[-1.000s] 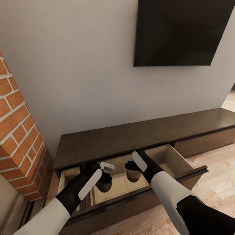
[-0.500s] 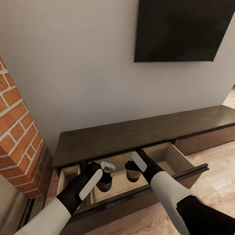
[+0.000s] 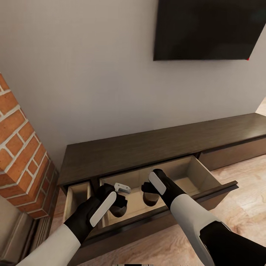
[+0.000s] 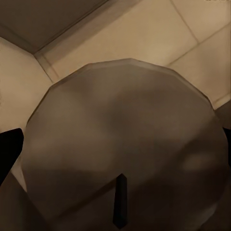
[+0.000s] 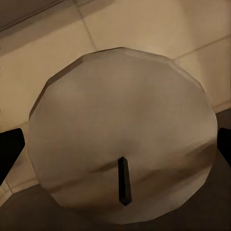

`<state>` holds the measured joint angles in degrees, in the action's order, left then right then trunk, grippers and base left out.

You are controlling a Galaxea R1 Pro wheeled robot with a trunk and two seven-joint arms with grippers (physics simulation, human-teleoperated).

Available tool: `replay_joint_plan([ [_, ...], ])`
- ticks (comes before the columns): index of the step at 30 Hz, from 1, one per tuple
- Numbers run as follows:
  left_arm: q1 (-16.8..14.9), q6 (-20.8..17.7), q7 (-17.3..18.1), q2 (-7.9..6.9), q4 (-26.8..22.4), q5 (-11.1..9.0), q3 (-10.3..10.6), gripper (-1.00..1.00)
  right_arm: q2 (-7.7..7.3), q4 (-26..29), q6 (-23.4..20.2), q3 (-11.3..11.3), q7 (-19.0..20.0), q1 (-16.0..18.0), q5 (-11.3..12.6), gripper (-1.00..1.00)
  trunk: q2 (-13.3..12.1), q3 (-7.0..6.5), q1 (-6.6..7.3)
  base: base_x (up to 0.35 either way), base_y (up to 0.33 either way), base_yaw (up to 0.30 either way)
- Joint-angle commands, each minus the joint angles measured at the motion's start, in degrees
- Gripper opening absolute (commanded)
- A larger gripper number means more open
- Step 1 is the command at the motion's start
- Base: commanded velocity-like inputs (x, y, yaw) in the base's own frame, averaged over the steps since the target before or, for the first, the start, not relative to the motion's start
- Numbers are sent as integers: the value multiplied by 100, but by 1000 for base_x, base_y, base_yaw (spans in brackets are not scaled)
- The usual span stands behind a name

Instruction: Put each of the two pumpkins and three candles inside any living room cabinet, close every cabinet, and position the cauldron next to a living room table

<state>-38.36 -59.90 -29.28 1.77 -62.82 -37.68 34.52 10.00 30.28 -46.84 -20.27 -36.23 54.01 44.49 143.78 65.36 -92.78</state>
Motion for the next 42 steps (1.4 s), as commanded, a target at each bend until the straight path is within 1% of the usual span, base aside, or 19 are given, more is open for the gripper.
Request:
replay_joint_plan([
  [1,-4,-10,-60,-4,-9,-56,9,-100,0,4,-1,-16,-26,4,59,-100,2,5,1,0,0,0],
  [5,-4,-10,-65,-8,-18,-56,10,-100,0,4,17,-108,12,4,54,-100,2,5,1,0,0,0],
  [6,-4,-10,-67,-9,-25,-56,10,-100,0,4,41,-196,21,4,52,-100,2,5,1,0,0,0],
  [9,-4,-10,-68,-9,-32,-56,10,-100,0,7,80,-337,35,4,51,-100,2,5,1,0,0,0],
  [13,-4,-10,-69,-10,-34,-61,11,-100,0,5,105,-415,68,4,51,-100,2,5,1,0,0,0],
  [17,-4,54,-65,-10,-28,-60,11,-100,0,4,111,-436,78,4,51,-100,2,5,1,0,0,0],
  [23,-35,159,-45,-20,129,-63,-7,-100,0,5,113,-442,80,4,51,-100,2,5,1,0,0,0],
  [26,-71,173,-44,-12,303,-69,-18,-100,0,4,114,-443,81,4,51,-100,2,5,1,0,0,0],
  [29,-258,185,-37,10,712,-70,-31,-100,0,4,114,-443,81,4,51,-100,2,5,1,0,0,0],
  [30,-335,205,-34,37,882,-71,-27,-100,0,4,114,-443,81,4,51,-100,2,5,1,0,0,0],
  [32,-407,262,-27,98,1057,-67,-17,-100,0,4,114,-443,81,4,51,-100,2,5,1,0,0,0],
  [35,-513,307,-20,157,1182,-53,-10,-100,0,4,114,-443,81,4,51,-100,2,5,1,0,0,0],
  [40,-608,380,-17,184,1233,-53,-8,-100,0,4,114,-443,81,4,51,-100,2,5,1,0,0,0],
  [42,-622,499,-15,188,1243,-54,-4,-100,0,4,114,-443,81,4,51,-100,2,5,1,0,0,0],
])
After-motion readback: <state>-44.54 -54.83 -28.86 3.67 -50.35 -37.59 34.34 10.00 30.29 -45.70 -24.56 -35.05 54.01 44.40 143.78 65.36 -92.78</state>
